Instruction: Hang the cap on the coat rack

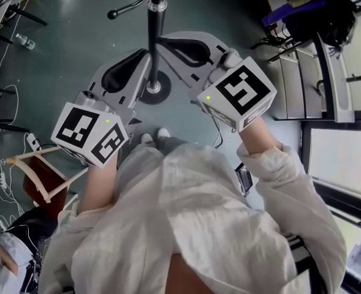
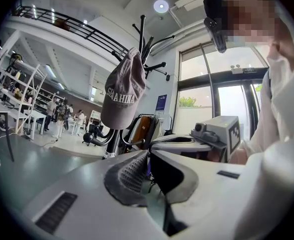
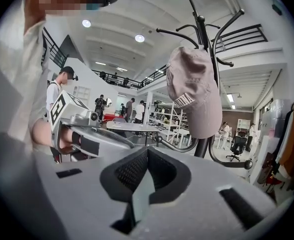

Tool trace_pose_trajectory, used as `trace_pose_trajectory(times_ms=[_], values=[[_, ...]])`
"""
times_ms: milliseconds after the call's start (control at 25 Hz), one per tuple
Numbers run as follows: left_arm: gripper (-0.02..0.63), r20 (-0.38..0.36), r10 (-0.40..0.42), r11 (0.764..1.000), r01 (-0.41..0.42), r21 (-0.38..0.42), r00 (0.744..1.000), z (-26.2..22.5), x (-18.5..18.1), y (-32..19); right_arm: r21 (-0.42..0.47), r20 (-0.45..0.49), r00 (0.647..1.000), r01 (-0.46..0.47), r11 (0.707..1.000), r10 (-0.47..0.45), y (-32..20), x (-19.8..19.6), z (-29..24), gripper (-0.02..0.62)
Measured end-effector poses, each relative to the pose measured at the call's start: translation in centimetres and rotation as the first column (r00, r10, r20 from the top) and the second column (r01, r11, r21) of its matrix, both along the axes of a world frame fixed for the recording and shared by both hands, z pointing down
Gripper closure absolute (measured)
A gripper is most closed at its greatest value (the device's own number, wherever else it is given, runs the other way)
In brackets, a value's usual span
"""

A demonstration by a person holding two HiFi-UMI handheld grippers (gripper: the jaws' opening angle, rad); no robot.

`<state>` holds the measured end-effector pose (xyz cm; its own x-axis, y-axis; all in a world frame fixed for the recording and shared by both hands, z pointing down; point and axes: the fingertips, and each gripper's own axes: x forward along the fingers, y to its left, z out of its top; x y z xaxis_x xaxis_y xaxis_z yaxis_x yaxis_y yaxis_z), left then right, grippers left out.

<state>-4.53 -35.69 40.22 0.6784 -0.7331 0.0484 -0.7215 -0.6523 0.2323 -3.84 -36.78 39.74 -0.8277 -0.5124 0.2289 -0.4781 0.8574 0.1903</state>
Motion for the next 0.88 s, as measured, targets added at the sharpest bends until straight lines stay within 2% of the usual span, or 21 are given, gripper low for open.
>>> trace_pose_trajectory(times_ms=[360,560,880], values=[[0.577,-0.007,0.031,0.999,-0.031,-0.034,1.0,1.1,1.0,1.3,0.009,-0.035,0.999,-0.018,1.0,0.018,1.1,0.7,0.2,0.592],[0.577,0.0,0.045,0.998,-0.045,-0.046,0.999,1.3,1.2,1.7,-0.035,-0.072,0.997,-0.039,0.999,0.036,1.6,1.1,0.9,0.592],[0.577,-0.003,0.055,0.996,-0.055,-0.066,0.998,1.7,1.5,2.0,-0.027,-0.068,0.996,-0.057,0.998,0.055,1.6,1.4,0.9,0.592]])
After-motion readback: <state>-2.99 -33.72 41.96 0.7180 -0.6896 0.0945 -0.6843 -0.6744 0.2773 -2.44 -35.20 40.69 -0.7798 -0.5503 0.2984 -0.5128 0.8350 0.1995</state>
